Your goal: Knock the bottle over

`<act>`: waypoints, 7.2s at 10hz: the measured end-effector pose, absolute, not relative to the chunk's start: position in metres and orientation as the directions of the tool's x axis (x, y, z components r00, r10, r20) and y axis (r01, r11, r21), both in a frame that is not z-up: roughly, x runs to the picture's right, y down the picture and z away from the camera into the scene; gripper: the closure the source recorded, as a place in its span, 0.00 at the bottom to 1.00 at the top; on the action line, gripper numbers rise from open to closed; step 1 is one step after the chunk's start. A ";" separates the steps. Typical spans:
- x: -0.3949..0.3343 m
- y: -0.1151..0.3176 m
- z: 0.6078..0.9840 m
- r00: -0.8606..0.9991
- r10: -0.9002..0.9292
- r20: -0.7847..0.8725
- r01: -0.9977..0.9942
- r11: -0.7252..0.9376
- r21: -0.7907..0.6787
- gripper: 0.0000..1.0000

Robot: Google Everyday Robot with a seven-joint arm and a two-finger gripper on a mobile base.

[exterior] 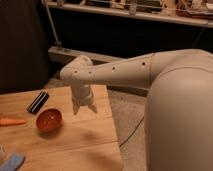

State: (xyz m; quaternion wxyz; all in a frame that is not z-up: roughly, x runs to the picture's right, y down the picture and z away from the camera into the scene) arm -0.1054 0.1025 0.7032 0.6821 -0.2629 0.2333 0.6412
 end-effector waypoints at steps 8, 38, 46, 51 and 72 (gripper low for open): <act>-0.105 0.103 0.703 0.069 0.752 -0.655 -0.997 0.039 -0.059 0.35; -0.369 0.079 0.610 0.613 0.691 -0.383 -0.760 0.649 -0.046 1.00; -0.413 0.109 0.639 0.659 0.638 -0.399 -0.712 0.700 -0.056 1.00; -0.441 0.136 0.645 0.703 0.579 -0.412 -0.664 0.742 -0.090 1.00; -0.542 0.219 0.584 0.892 0.386 -0.233 -0.451 0.792 -0.413 1.00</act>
